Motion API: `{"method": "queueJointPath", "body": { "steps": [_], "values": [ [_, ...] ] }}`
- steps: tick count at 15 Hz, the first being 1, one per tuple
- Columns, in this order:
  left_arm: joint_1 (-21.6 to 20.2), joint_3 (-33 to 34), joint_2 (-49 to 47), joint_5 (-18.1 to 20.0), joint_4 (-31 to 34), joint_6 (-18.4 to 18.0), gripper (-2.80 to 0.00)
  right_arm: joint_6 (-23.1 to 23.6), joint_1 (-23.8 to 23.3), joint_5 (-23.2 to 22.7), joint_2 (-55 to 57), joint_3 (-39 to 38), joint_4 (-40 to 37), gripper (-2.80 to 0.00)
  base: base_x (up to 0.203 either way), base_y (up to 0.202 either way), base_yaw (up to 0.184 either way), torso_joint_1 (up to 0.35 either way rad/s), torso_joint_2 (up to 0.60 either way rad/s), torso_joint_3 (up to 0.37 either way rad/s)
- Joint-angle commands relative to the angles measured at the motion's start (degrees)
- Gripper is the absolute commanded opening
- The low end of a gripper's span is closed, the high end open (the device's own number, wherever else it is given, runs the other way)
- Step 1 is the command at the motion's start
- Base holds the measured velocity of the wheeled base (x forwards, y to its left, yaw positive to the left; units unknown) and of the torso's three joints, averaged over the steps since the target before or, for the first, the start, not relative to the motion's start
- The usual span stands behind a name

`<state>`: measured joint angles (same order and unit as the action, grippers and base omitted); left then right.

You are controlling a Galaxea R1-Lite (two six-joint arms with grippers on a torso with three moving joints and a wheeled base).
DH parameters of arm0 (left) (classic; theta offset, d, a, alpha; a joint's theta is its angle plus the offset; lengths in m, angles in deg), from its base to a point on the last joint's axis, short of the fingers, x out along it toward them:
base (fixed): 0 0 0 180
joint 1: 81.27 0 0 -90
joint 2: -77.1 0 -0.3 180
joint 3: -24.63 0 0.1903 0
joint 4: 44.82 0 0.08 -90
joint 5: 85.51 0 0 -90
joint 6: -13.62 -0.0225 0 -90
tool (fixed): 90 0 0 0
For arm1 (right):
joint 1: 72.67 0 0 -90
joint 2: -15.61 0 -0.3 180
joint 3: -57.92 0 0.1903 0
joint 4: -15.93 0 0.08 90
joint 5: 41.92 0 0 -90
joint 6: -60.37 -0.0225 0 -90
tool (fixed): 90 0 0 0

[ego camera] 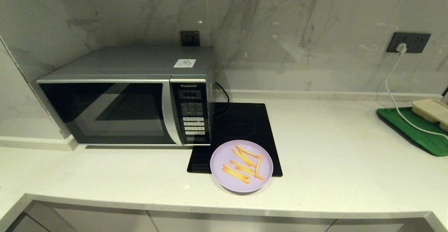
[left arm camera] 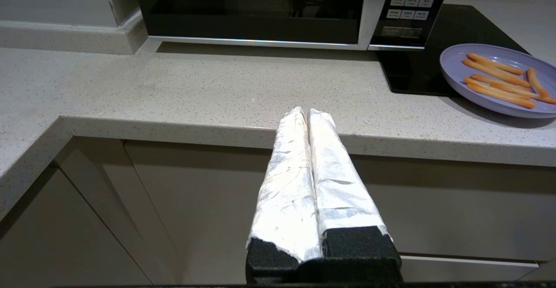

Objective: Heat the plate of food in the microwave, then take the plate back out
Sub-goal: Open the microwave oven

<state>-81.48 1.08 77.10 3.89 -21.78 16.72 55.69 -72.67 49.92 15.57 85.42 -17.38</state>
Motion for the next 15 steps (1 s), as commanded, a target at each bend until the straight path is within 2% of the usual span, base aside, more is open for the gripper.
{"method": "queueJointPath", "body": {
  "steps": [1, 10, 12, 15],
  "values": [
    [-0.1, 0.0, -0.1, 0.0, 0.0, 0.1, -2.8, 0.0, 0.0, 0.0, 0.0, 0.0, -0.1, -2.8, 0.0, 0.0, 0.0, 0.0, 0.0, 0.0],
    [-0.1, 0.0, -0.1, 0.0, 0.0, -0.2, -2.8, -0.2, 0.0, -0.1, 0.0, 0.0, -0.1, -2.8, 0.0, 0.0, 0.0, 0.0, 0.0, 0.0],
    [-0.1, 0.0, -0.1, 0.2, 0.0, -2.5, -2.8, -0.2, 0.1, -0.1, 0.0, 0.0, -0.1, -2.8, 0.0, 0.0, 0.0, 0.0, 0.0, 0.0],
    [0.0, -2.3, -0.2, 0.0, 0.1, -3.3, -2.8, -0.2, 0.1, -0.1, 0.0, 0.0, -0.1, -2.8, 0.0, 0.0, 0.0, 0.0, 0.0, 0.0]
  ]
}}
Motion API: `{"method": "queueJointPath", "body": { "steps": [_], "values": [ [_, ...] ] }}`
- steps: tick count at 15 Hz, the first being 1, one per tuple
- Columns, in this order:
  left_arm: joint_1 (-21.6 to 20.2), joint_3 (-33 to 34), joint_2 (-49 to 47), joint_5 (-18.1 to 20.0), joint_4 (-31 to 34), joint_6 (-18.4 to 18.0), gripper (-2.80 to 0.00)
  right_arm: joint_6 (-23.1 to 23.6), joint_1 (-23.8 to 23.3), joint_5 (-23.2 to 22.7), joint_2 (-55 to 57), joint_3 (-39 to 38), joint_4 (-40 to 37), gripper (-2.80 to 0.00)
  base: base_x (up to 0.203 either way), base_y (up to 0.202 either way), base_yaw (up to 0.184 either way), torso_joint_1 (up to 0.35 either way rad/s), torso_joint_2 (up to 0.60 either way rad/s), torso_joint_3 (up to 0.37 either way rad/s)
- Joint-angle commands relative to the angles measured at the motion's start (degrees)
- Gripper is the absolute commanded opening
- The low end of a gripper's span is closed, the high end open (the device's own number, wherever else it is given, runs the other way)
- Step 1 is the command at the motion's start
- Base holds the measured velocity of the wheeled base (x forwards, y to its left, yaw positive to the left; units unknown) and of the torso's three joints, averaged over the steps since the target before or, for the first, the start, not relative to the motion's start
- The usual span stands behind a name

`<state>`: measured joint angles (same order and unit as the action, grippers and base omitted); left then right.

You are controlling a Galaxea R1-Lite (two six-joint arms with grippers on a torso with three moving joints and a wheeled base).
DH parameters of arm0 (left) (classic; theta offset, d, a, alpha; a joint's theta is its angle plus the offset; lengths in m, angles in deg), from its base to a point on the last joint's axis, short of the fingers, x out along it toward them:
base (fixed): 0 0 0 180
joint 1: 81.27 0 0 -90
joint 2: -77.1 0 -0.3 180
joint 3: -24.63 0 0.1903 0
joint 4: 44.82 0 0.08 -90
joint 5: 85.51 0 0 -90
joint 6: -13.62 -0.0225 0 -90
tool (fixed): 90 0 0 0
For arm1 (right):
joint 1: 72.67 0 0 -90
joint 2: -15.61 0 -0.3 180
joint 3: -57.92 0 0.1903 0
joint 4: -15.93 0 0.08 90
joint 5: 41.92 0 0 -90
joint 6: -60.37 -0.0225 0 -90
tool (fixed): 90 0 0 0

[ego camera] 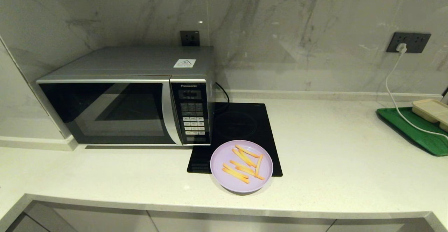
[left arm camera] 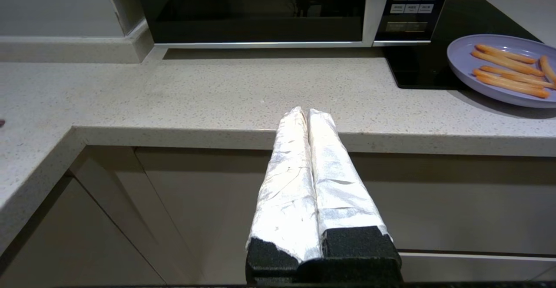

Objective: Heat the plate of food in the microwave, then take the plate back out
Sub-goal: Open the microwave oven

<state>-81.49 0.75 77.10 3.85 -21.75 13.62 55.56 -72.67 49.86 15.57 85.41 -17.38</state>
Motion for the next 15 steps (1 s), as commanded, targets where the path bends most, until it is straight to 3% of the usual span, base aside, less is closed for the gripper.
{"method": "queueJointPath", "body": {
  "steps": [1, 5, 7, 10, 11, 12, 13, 15],
  "values": [
    [0.1, -5.8, -0.9, 0.4, 0.7, -0.3, -2.8, 0.0, 0.0, 0.1, 0.0, 0.0, -0.1, -2.8, 0.0, 0.0, 0.0, 0.0, 0.0, 0.0],
    [1.1, -31.6, -17.1, 5.8, 6.2, -0.2, -2.8, 0.0, 0.1, 0.0, 0.0, 0.0, -0.1, -2.8, 0.0, 0.0, 0.0, 0.0, 0.0, 0.0],
    [3.9, -46.1, -29.3, 11.1, 12.8, 0.4, -2.8, 0.0, 0.0, 0.0, 0.0, 0.0, -0.1, -2.8, 0.0, 0.0, 0.0, 0.0, 0.0, 0.0],
    [11.6, -54.9, -46.0, 21.4, 19.4, 4.0, -2.8, 0.0, 0.1, 0.1, 0.0, 0.0, -0.1, -2.8, 0.0, 0.0, 0.0, 0.0, 0.0, 0.0],
    [13.3, -56.3, -50.8, 26.3, 20.1, 5.3, -2.8, 0.0, 0.0, 0.0, 0.0, 0.0, -0.1, -2.8, 0.0, 0.0, 0.0, 0.0, 0.0, 0.0],
    [14.7, -57.7, -54.0, 33.6, 20.7, 6.7, -2.8, 0.0, 0.0, 0.0, 0.0, 0.0, -0.1, -2.8, 0.0, 0.0, 0.0, 0.0, 0.0, 0.0],
    [15.9, -59.3, -56.1, 40.9, 21.6, 7.9, 0.0, 0.0, 0.1, 0.0, 0.0, 0.0, -0.1, -2.8, 0.0, 0.0, 0.0, 0.0, 0.0, 0.0],
    [16.1, -60.4, -60.1, 48.4, 23.1, 9.0, 0.0, 0.0, 0.1, 0.0, 0.0, 0.0, -0.1, -2.8, 0.0, 0.0, 0.0, 0.0, 0.0, 0.0]
  ]
}}
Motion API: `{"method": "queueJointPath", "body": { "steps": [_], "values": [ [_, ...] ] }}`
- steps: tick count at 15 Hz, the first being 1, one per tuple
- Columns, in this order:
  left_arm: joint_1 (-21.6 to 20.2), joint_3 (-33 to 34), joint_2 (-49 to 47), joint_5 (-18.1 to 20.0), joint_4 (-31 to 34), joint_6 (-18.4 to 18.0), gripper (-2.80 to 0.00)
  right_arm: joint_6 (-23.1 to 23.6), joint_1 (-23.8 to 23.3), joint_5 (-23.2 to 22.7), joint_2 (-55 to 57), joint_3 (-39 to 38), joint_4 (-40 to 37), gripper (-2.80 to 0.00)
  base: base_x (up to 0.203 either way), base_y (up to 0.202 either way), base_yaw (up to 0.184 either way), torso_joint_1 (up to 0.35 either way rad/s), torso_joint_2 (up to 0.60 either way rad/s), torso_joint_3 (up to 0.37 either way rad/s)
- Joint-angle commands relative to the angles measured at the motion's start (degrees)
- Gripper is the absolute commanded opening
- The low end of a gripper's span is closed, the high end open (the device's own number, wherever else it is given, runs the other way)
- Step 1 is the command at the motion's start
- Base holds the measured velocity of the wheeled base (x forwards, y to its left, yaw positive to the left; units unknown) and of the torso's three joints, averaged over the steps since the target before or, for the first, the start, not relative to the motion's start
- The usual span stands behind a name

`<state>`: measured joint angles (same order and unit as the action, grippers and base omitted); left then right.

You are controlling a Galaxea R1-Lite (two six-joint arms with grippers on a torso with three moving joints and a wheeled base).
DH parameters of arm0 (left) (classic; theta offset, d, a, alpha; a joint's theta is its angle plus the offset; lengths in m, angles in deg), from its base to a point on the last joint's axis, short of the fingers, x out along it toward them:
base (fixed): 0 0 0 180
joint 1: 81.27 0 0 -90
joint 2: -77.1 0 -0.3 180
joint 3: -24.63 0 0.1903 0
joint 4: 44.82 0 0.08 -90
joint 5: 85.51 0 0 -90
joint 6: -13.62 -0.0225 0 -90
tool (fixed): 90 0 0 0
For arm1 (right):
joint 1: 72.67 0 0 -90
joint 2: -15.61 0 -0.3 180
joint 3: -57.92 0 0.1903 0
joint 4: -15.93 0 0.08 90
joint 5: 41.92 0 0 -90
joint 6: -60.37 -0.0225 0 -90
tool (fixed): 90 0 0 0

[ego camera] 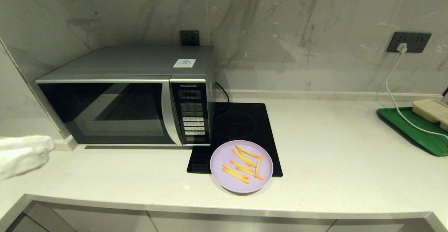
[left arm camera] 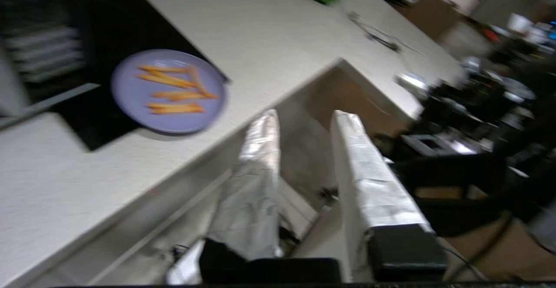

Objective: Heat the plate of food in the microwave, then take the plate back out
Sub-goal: Open the microwave oven

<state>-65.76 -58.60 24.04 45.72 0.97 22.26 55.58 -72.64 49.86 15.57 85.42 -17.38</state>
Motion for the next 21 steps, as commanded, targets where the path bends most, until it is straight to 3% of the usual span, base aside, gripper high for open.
{"method": "queueJointPath", "body": {
  "steps": [1, 3, 5, 6, 9, 15, 21],
  "values": [
    [-1.9, -0.9, -7.9, 10.7, 0.5, 0.7, 0.0, 0.0, 0.0, 0.1, 0.0, 0.0, -0.1, -2.8, 0.0, 0.0, 0.0, 0.0, 0.0, 0.0],
    [-9.1, -0.7, -9.9, 20.5, -0.6, 0.1, 0.0, 0.0, 0.0, 0.0, 0.0, 0.0, -0.1, -2.8, 0.0, 0.0, 0.0, 0.0, 0.0, 0.0],
    [-18.1, -0.4, -14.0, 33.9, -4.0, -2.1, 0.0, 0.0, 0.0, 0.1, 0.0, 0.0, -0.1, -2.8, 0.0, 0.0, 0.0, 0.0, 0.0, 0.0],
    [-20.2, -0.2, -17.5, 36.5, -6.2, -3.3, 0.0, 0.0, 0.0, 0.0, 0.0, 0.0, -0.1, -2.8, 0.0, 0.0, 0.0, 0.0, 0.0, 0.0],
    [-23.8, 3.8, -24.8, 39.6, -18.2, -7.2, 0.0, 0.0, 0.1, 0.0, 0.0, 0.0, -0.1, -2.8, 0.0, 0.0, 0.0, 0.0, 0.0, 0.0],
    [-21.2, 11.2, -38.1, 39.7, -34.2, -10.5, 0.0, 0.0, 0.0, 0.0, 0.0, 0.0, -0.1, -2.8, 0.0, 0.0, 0.0, 0.0, 0.0, 0.0],
    [-21.5, 11.6, -57.2, 39.6, -61.9, -11.5, 0.0, 0.0, 0.1, 0.0, 0.0, 0.0, -0.1, -2.8, 0.0, 0.0, 0.0, 0.0, 0.0, 0.0]
  ]
}}
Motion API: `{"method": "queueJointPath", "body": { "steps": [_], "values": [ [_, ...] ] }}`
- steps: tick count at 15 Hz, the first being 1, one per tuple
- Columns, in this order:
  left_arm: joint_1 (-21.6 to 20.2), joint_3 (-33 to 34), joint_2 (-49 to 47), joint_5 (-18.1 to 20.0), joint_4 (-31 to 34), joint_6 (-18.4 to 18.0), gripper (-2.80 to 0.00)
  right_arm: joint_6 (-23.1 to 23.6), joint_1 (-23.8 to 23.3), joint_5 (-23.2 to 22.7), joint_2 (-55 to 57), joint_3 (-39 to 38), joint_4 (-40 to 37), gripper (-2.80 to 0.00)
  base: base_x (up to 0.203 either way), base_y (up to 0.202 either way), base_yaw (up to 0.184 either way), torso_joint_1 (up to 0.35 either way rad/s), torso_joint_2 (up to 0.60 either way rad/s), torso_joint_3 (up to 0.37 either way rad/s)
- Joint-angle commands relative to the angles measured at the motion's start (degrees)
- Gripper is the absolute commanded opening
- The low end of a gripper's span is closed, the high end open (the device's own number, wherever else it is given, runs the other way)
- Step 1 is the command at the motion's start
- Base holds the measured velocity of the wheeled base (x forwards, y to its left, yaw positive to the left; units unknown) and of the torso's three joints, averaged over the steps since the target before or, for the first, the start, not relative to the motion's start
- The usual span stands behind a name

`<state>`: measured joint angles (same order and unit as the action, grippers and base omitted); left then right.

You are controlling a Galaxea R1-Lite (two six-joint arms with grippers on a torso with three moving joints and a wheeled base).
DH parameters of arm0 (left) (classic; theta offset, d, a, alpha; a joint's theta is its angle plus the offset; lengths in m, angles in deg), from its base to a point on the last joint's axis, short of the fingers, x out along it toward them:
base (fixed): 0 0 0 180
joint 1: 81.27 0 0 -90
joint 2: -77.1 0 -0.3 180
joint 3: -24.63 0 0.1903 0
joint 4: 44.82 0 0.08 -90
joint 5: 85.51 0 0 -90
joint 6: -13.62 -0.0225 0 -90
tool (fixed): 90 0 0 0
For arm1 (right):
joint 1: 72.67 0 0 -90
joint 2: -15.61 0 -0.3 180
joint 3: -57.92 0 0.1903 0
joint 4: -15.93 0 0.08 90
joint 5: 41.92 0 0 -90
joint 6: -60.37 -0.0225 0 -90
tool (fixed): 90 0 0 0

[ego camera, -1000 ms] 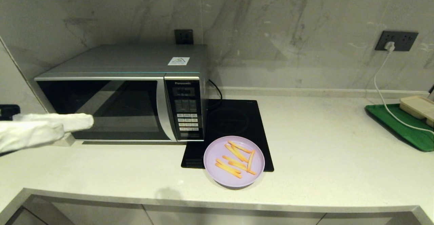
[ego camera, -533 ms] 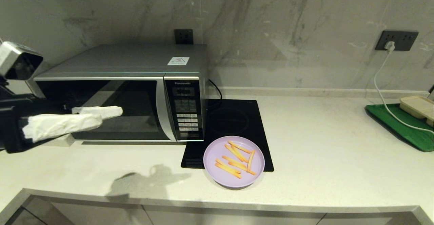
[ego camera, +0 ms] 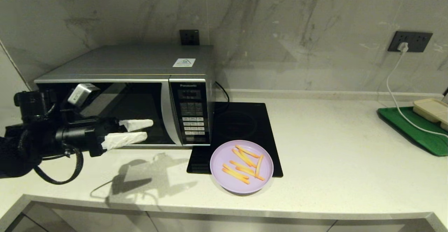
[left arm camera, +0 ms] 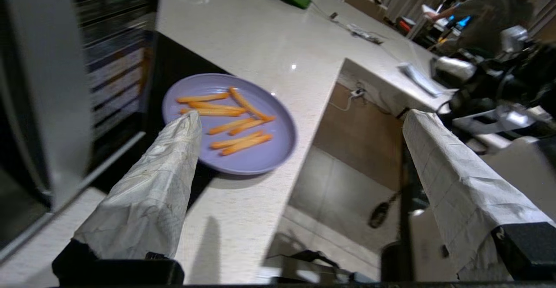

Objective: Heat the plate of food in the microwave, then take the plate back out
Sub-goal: Open the microwave oven

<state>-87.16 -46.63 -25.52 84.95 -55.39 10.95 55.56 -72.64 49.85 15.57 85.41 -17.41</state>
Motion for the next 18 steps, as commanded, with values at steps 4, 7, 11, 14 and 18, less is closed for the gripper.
{"method": "queueJointPath", "body": {
  "steps": [4, 7, 11, 14, 18],
  "values": [
    [0.0, -1.8, -17.3, 0.1, -22.9, -0.9, 0.0, 0.0, 0.0, 0.1, 0.0, 0.0, 0.0, -2.8, 0.0, 0.0, 0.0, 0.0, 0.0, 0.0],
    [0.1, -3.1, -17.6, 0.0, -23.2, -1.1, 0.0, 0.0, 0.1, 0.0, 0.0, 0.0, 0.0, -2.8, 0.0, 0.0, 0.0, 0.0, 0.0, 0.0],
    [1.0, -5.1, -18.9, -0.3, -23.3, -1.5, 0.0, 0.0, 0.0, 0.0, 0.0, 0.0, 0.0, -2.8, 0.0, 0.0, 0.0, 0.0, 0.0, 0.0],
    [1.0, -7.4, -21.0, -1.0, -23.3, -3.0, 0.0, 0.0, 0.0, 0.1, 0.0, 0.0, 0.0, -2.8, 0.0, 0.0, 0.0, 0.0, 0.0, 0.0],
    [2.1, -8.5, -22.0, -1.2, -23.3, -4.9, 0.0, 0.0, 0.0, 0.0, 0.0, 0.0, 0.0, -2.8, 0.0, 0.0, 0.0, 0.0, 0.0, 0.0]
  ]
}}
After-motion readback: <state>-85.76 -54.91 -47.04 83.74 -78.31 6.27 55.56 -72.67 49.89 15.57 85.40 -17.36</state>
